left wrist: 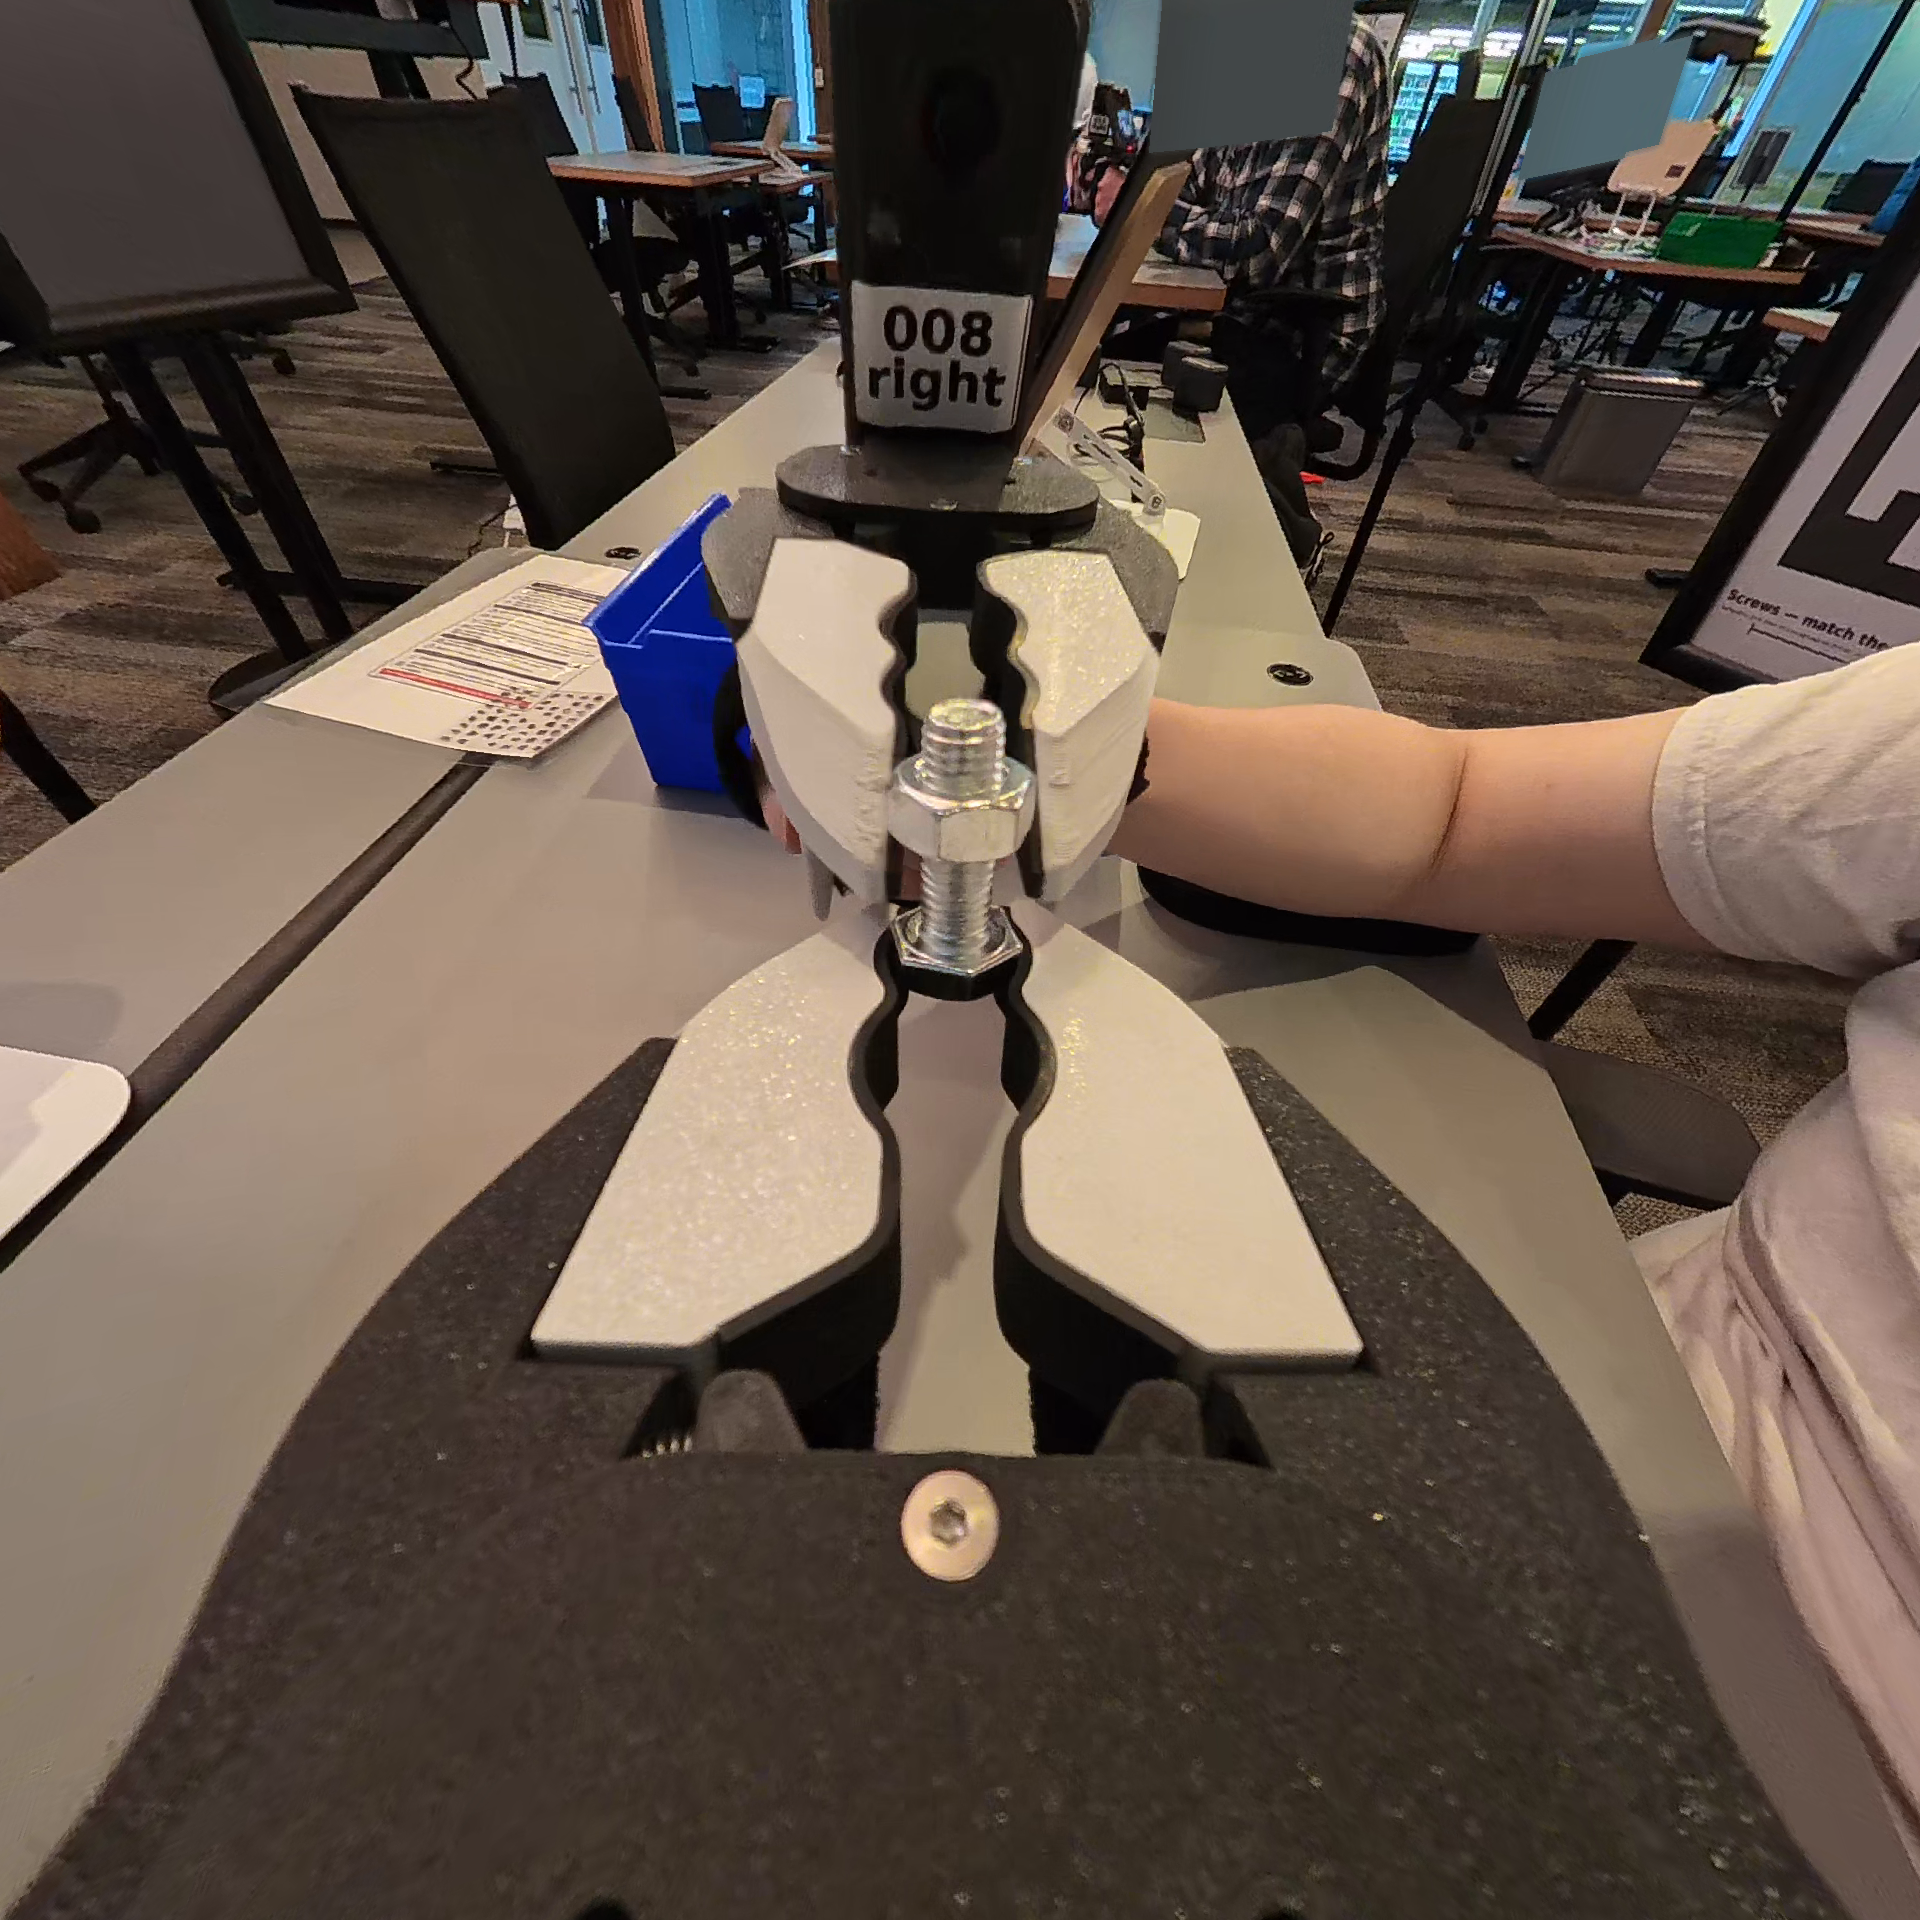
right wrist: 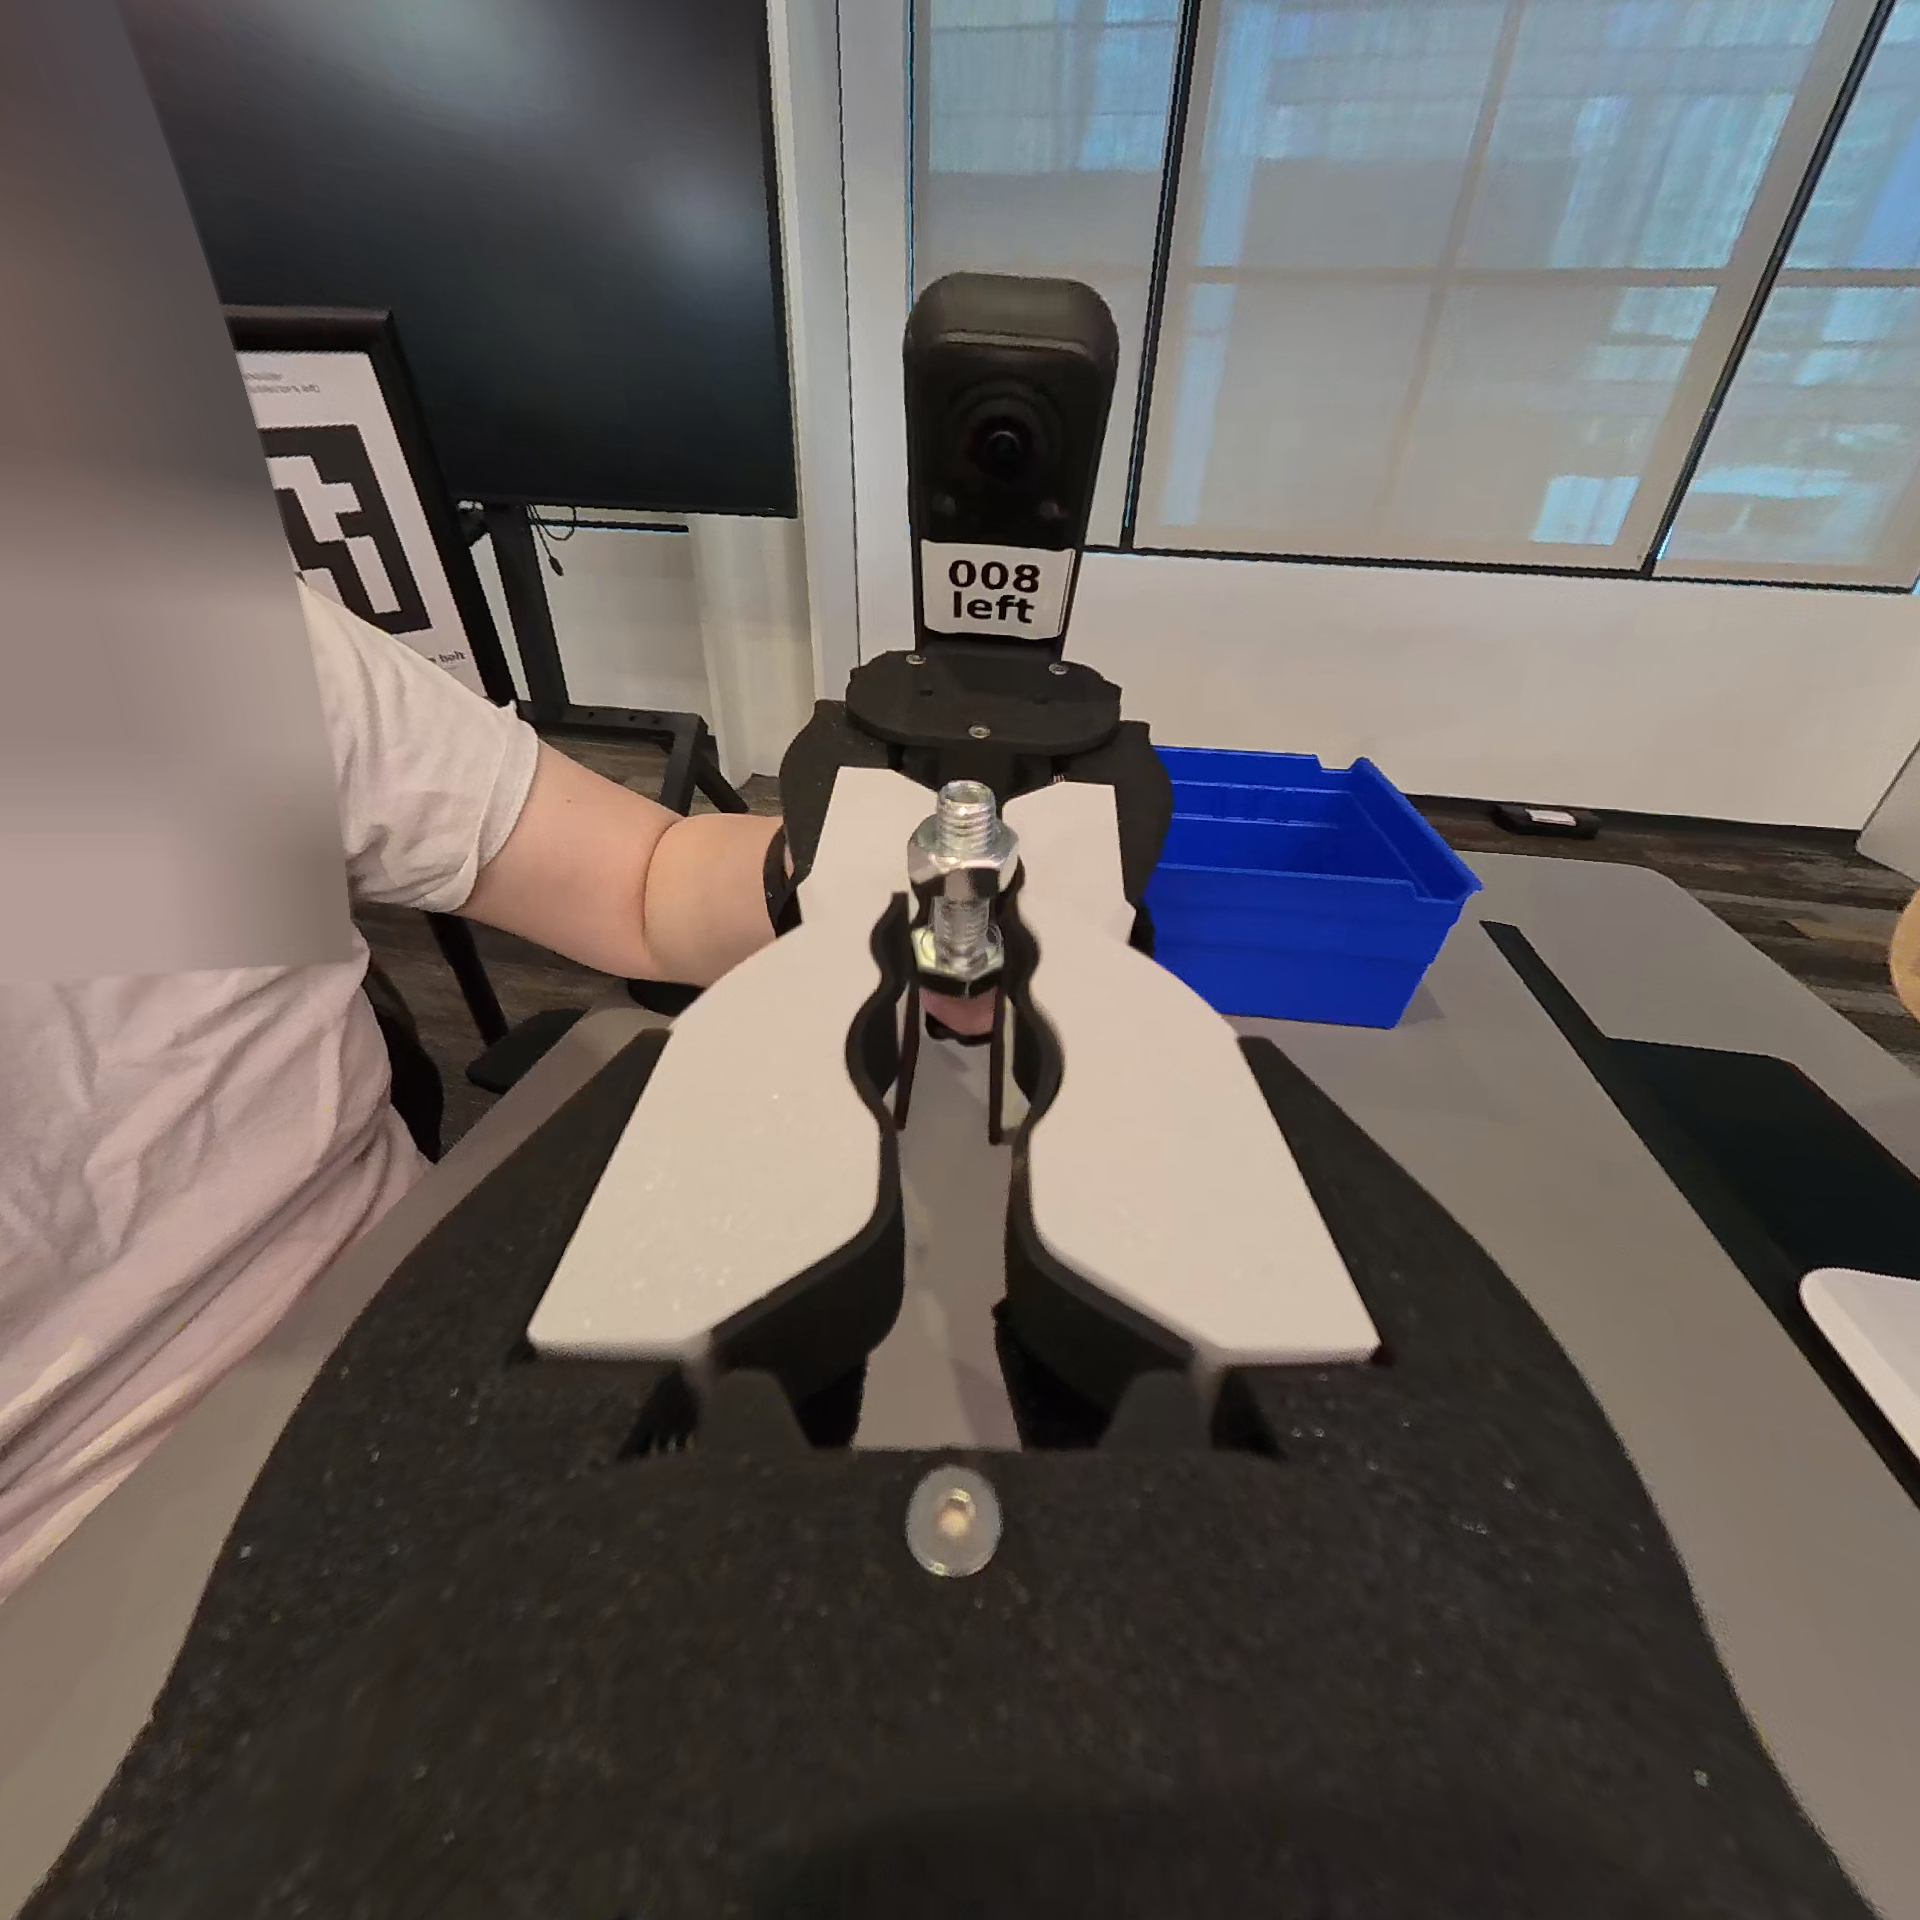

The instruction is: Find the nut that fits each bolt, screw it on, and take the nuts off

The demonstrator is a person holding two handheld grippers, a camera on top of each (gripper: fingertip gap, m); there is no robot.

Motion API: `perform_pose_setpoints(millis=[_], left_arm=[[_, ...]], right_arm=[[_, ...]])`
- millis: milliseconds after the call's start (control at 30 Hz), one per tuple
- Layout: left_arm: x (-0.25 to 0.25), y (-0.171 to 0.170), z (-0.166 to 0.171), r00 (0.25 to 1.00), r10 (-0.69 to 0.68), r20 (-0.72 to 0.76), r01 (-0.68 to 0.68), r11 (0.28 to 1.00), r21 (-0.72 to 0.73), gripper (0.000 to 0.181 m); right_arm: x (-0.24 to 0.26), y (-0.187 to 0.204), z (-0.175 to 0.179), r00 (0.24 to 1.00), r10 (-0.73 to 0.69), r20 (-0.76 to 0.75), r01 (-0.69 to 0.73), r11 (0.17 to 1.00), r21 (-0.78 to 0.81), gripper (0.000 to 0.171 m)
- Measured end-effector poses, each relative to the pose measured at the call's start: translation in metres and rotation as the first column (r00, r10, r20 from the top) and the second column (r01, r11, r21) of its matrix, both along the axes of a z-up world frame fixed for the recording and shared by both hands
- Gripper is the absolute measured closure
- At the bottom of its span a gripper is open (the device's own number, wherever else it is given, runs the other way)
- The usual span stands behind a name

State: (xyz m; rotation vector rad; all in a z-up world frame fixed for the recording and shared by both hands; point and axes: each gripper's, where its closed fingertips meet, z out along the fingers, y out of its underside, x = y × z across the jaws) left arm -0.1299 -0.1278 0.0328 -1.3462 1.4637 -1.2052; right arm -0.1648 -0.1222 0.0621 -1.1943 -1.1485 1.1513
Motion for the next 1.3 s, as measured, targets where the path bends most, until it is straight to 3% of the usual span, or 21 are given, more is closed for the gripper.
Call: perform_pose_setpoints(millis=[400, 567, 667, 767, 833, 933, 1000, 1067, 1133, 1200, 1300], left_arm=[[0.001, -0.003, 0.003, 1.0, -0.017, 0.018, 0.017, 1.0, -0.012, 0.166], [0.0, -0.006, 0.002, 0.999, -0.032, -0.003, 0.032, 0.999, -0.002, 0.147], [-0.001, -0.005, 0.005, 1.0, -0.015, -0.001, 0.015, 1.0, 0.026, 0.147], [-0.004, -0.003, 0.008, 1.0, -0.008, 0.0, 0.008, 1.0, 0.03, 0.147], [-0.005, -0.001, 0.008, 1.0, -0.006, -0.005, 0.006, 1.0, 0.028, 0.149], [-0.005, 0.0, 0.005, 1.0, -0.007, -0.029, 0.008, 1.0, 0.029, 0.149], [-0.004, 0.0, 0.002, 0.999, -0.006, -0.045, 0.008, 0.999, 0.034, 0.15], [-0.004, -0.001, 0.0, 0.998, -0.007, -0.055, 0.009, 0.999, 0.036, 0.15], [-0.003, -0.001, -0.002, 0.998, -0.007, -0.068, 0.01, 0.999, 0.04, 0.15], [-0.003, -0.002, -0.005, 0.997, -0.013, -0.081, 0.017, 0.999, 0.043, 0.151], [-0.002, -0.004, -0.007, 0.996, -0.024, -0.086, 0.028, 0.999, 0.044, 0.151]], right_arm=[[-0.002, -0.001, 0.001, 0.999, 0.031, -0.033, -0.032, 0.999, -0.043, 0.162], [0.006, 0.001, 0.014, 0.998, 0.01, -0.07, -0.016, 0.997, -0.073, 0.162], [0.023, -0.001, 0.042, 0.996, -0.073, -0.042, 0.069, 0.994, -0.09, 0.162], [0.072, -0.005, 0.057, 0.943, -0.28, 0.181, 0.289, 0.957, -0.024, 0.162], [0.131, -0.004, 0.045, 0.805, -0.452, 0.384, 0.49, 0.872, 0.0, 0.162], [0.242, 0.0, 0.009, 0.476, -0.64, 0.603, 0.783, 0.621, 0.042, 0.162], [0.314, -0.002, -0.029, 0.257, -0.621, 0.741, 0.911, 0.412, 0.029, 0.162], [0.371, -0.011, -0.074, 0.125, -0.495, 0.86, 0.976, 0.219, -0.016, 0.161], [0.401, -0.017, -0.117, 0.11, -0.351, 0.93, 0.991, 0.112, -0.075, 0.162], [0.41, -0.018, -0.152, 0.167, -0.244, 0.955, 0.986, 0.068, -0.155, 0.162], [0.413, -0.018, -0.18, 0.188, -0.141, 0.972, 0.982, 0.043, -0.183, 0.162]])
